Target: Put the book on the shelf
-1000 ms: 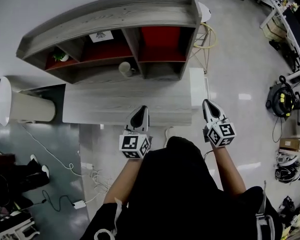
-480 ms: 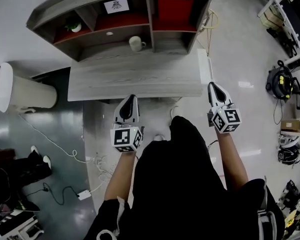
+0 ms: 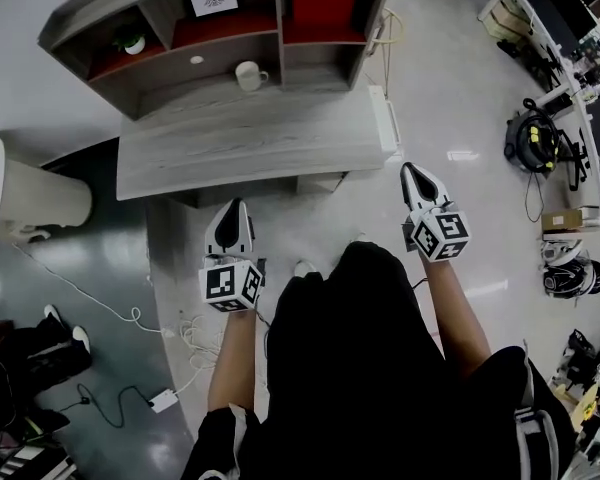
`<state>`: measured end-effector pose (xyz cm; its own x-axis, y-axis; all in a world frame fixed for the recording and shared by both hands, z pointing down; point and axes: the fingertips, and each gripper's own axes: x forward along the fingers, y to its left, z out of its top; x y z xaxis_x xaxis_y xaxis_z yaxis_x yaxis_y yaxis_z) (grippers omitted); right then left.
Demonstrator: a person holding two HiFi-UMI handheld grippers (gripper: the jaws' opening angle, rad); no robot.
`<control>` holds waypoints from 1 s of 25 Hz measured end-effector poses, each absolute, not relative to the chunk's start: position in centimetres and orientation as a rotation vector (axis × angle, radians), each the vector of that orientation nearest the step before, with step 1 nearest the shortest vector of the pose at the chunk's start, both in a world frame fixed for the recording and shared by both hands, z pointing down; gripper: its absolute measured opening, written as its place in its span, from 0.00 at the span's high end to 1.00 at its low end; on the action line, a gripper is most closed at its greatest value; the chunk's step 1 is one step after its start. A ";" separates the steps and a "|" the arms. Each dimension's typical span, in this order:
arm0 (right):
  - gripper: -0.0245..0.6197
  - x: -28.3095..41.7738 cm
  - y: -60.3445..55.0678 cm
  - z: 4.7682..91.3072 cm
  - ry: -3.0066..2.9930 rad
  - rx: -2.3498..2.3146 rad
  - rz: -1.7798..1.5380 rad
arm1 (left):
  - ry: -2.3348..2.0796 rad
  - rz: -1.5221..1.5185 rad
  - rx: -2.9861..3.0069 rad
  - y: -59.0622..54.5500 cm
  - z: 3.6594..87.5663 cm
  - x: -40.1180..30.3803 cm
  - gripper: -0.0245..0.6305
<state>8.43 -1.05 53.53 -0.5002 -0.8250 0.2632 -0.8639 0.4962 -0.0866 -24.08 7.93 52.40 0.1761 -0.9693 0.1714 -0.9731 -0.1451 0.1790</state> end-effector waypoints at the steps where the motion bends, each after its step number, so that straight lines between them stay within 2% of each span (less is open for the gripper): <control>1: 0.96 8.7 -0.9 53.2 -2.547 1.462 0.295 | -1.871 0.010 2.202 8.2 52.4 -24.1 0.93; 8: 0.96 9.3 -1.0 52.2 -2.526 1.463 0.211 | -1.940 0.147 2.272 9.1 50.9 -22.8 0.93; 16: 0.96 10.7 -0.4 52.3 -2.517 1.478 0.242 | -1.894 0.143 2.213 7.8 52.0 -21.3 0.93; 21: 0.96 10.8 0.7 53.5 -2.496 1.427 0.260 | -1.899 0.279 2.235 7.1 52.3 -19.8 0.93; 25: 0.96 10.4 1.1 53.9 -2.497 1.408 0.263 | -1.871 0.248 2.246 6.8 52.4 -18.5 0.93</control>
